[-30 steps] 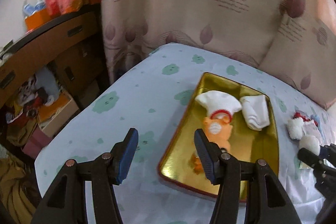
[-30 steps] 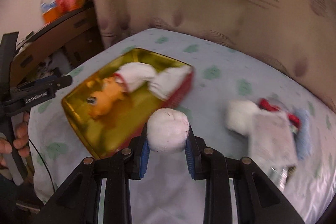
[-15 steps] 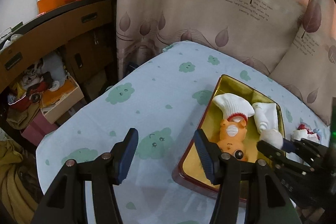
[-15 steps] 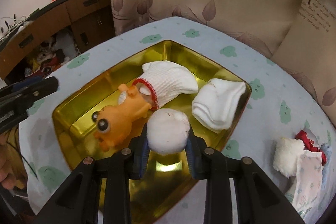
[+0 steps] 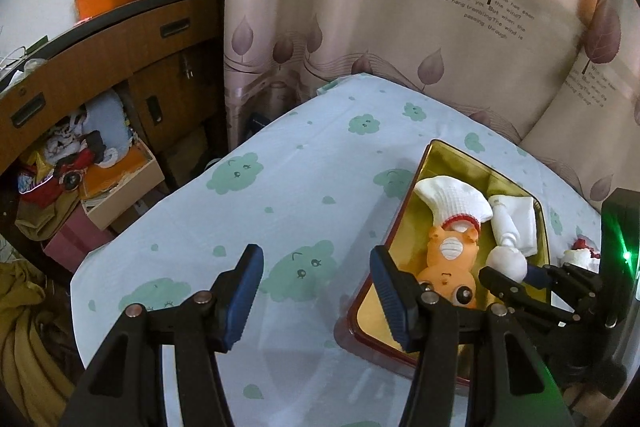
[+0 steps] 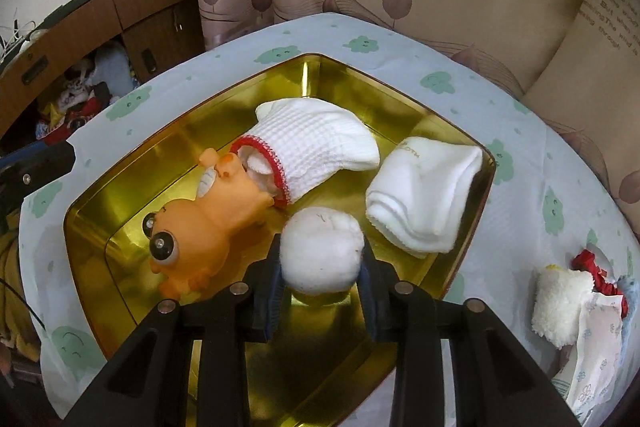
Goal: Organize soft objects
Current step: 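Carry the white cotton ball into the tin and open the right tool, then grasp the light blue fuzzy sock from the pile with the right tool, then grasp the white patterned pouch with the left tool while the right tool holds the blue sock, then carry the white pouch into the tin and open the left tool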
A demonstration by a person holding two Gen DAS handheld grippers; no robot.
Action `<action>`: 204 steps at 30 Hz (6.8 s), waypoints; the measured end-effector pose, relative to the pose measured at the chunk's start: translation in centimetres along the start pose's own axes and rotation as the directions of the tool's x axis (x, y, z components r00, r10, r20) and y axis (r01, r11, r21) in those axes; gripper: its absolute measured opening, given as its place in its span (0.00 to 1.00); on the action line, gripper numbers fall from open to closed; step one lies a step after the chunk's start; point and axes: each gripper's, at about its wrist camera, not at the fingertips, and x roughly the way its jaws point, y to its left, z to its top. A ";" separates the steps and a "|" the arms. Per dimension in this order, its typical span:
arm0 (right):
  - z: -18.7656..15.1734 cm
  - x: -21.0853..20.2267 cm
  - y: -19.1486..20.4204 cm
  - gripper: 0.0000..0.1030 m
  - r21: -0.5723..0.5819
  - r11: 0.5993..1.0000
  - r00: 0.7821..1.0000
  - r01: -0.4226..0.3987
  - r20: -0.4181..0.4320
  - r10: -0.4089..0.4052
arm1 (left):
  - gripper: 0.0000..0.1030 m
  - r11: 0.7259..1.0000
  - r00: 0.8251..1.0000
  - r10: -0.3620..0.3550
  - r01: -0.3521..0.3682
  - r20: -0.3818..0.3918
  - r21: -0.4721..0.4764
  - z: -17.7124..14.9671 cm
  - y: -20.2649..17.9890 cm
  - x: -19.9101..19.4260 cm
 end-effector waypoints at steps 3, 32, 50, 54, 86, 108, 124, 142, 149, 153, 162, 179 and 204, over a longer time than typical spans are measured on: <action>0.0 -0.1 0.1 0.44 0.003 1.000 1.000 0.006 0.011 -0.006 | 0.55 1.000 1.000 0.000 0.000 -0.005 -0.010 0.1 0.1 0.1; -5.6 -11.5 -10.9 0.58 0.197 0.971 0.977 0.133 0.137 -0.162 | 0.55 0.999 1.000 0.026 -0.026 0.011 0.020 -0.1 -0.4 -0.1; -13.7 -10.2 -28.2 0.58 0.443 0.848 0.949 0.292 -0.027 -0.314 | 0.55 0.986 0.996 -0.018 0.003 0.087 0.166 -1.1 -3.1 -0.8; -14.0 -8.2 -29.9 0.58 0.454 0.842 0.952 0.292 -0.054 -0.302 | 0.56 0.981 0.992 -0.064 0.043 0.105 0.187 -1.3 -3.7 -1.3; -20.3 -9.2 -28.6 0.27 0.483 0.836 0.957 0.261 -0.016 -0.290 | 0.58 0.781 0.883 -0.410 0.468 -0.226 0.413 -7.1 -25.6 -2.9; -20.7 -9.2 -28.3 0.35 0.476 0.846 0.963 0.240 -0.007 -0.270 | 0.75 0.847 0.779 -0.385 0.512 -0.496 0.146 -5.1 -37.3 4.4; -20.9 -9.3 -28.6 0.38 0.482 0.848 0.968 0.220 0.003 -0.252 | 0.13 0.831 0.759 -0.413 0.540 -0.503 0.131 -4.9 -37.5 3.9; -20.8 -9.1 -28.5 0.38 0.473 0.850 0.966 0.230 -0.003 -0.260 | 0.13 0.808 0.802 -0.410 0.540 -0.434 0.235 -3.3 -34.1 -0.7; -20.8 -9.1 -28.5 0.38 0.472 0.851 0.965 0.231 -0.003 -0.261 | 0.13 0.830 0.844 -0.375 0.490 -0.383 0.268 -1.7 -30.9 -1.8; -20.8 -9.1 -28.5 0.38 0.471 0.851 0.965 0.232 -0.004 -0.261 | 0.13 0.843 0.863 -0.358 0.463 -0.357 0.273 -0.7 -28.8 -2.3; -20.8 -9.1 -28.4 0.38 0.468 0.852 0.965 0.235 -0.005 -0.264 | 0.13 0.884 0.916 -0.294 0.369 -0.273 0.287 2.5 -23.6 -3.3; -20.8 -9.1 -28.3 0.38 0.465 0.853 0.964 0.238 -0.007 -0.266 | 0.13 0.953 0.956 -0.163 0.216 -0.242 0.213 4.7 -15.1 0.6; -20.8 -9.1 -28.4 0.38 0.461 0.853 0.963 0.244 -0.010 -0.270 | 0.13 0.932 0.959 -0.124 0.201 -0.256 0.302 3.0 -17.2 5.8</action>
